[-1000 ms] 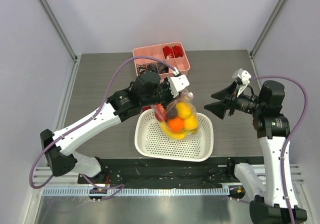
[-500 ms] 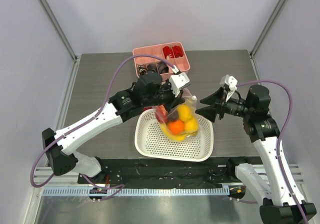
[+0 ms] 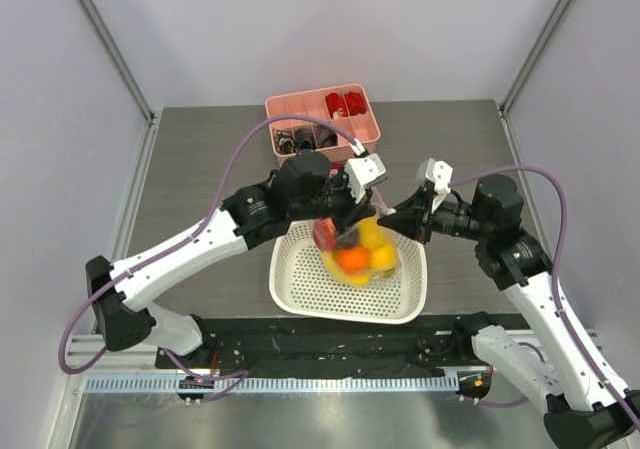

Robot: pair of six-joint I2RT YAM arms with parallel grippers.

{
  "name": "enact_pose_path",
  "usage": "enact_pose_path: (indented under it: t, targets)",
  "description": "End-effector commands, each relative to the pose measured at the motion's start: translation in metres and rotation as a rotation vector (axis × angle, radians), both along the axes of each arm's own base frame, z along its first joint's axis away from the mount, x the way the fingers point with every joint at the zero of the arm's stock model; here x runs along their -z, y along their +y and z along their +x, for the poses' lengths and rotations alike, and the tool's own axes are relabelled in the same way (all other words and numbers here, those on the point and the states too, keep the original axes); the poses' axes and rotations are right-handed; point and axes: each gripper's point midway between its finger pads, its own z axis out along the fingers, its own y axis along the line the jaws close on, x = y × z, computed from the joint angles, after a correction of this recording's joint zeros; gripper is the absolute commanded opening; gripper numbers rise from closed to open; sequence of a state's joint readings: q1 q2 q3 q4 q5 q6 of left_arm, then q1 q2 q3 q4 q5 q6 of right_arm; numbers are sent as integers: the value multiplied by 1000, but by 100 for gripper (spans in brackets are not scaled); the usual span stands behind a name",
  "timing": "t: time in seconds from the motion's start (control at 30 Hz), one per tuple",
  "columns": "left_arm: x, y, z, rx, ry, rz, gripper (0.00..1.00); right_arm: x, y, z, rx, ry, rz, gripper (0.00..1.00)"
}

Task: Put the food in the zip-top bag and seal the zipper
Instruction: Place the zipper food storage bag in the bin.

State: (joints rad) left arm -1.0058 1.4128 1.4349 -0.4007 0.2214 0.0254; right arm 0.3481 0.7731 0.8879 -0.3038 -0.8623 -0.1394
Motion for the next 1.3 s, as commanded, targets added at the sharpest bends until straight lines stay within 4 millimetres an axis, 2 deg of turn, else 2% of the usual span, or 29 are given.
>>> enact_pose_path:
  t: [0.0, 0.23, 0.27, 0.37, 0.4, 0.53, 0.67, 0.77, 0.9, 1.03, 1.17, 1.27]
  targets:
    - [-28, 0, -8, 20, -21, -74, 0, -12, -5, 8, 51, -99, -25, 2]
    - [-28, 3, -15, 46, -21, -89, 0, -16, -14, 10, 100, -174, -46, 1]
    - [-31, 3, -15, 49, -26, -98, 0, -17, -15, 11, 106, -177, -46, 12]
    - [-34, 0, -19, 69, -21, -113, 0, -18, -13, 11, 103, -173, -30, 51]
    - [-36, 0, -19, 71, -24, -118, 0, -17, -13, 10, 104, -160, -23, 54]
    - [-37, -1, -19, 59, -3, -130, 0, -17, -12, 10, 111, -184, 8, 52]
    - [-38, -1, -18, 53, 3, -138, 0, -2, -11, 9, 108, -166, 19, 52]
    - [-39, -2, -19, 60, 3, -141, 0, 1, -12, 11, 128, -173, 34, 50]
    - [-35, -2, -21, 74, 5, -131, 0, -10, -14, 14, 151, -200, 66, 40]
    - [-28, -3, -21, 78, 17, -113, 0, -21, -12, 13, 149, -206, 87, 39]
    - [-27, -5, -21, 83, 23, -112, 0, -28, -12, 12, 142, -206, 97, 33]
    - [-26, -6, -21, 81, 25, -109, 0, -27, -11, 12, 138, -200, 89, 8]
